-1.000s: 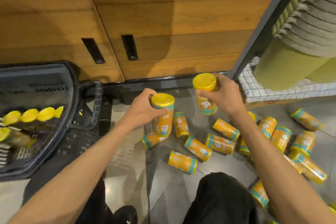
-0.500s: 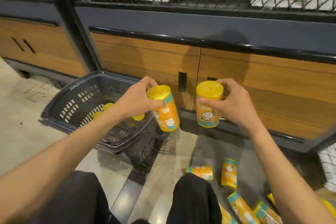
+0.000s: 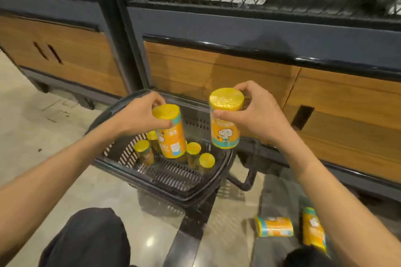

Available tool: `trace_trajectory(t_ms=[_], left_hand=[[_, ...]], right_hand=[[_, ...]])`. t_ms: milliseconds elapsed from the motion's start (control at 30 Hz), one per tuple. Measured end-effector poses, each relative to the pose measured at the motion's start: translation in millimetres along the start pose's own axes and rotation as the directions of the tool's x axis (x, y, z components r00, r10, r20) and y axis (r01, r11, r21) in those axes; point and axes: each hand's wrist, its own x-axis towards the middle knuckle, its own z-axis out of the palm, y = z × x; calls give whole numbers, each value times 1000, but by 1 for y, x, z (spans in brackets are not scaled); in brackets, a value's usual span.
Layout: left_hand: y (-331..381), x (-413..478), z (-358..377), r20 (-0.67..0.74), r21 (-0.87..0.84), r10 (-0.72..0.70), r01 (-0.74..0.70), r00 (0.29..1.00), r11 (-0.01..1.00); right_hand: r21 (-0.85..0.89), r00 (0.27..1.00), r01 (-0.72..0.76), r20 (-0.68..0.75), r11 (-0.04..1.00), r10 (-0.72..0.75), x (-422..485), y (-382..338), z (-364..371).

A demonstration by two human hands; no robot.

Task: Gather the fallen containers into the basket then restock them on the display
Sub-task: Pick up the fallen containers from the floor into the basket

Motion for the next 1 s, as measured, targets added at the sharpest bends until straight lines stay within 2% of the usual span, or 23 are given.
trace_trajectory(t_ms=[333, 467, 633, 833, 1000], left_hand=[[-124, 68, 18, 142, 16, 141, -145, 980, 989], [-162, 91, 33, 261, 82, 99, -124, 960, 989], [-198, 117, 61, 371, 170, 148, -223, 917, 960], [-232, 148, 97, 491, 262, 125, -283, 862, 923], [-258, 162, 123, 538, 299, 107, -308, 836, 903]], right_hand=[[-83, 982, -124, 134, 989, 134, 65, 20, 146], [-178, 966, -168, 165, 970, 198, 78, 39, 192], [-293, 942, -180, 223, 939, 251, 91, 56, 237], [-392, 895, -234, 271, 890, 354, 109, 88, 285], [-478, 872, -218, 296, 851, 390, 115, 113, 322]])
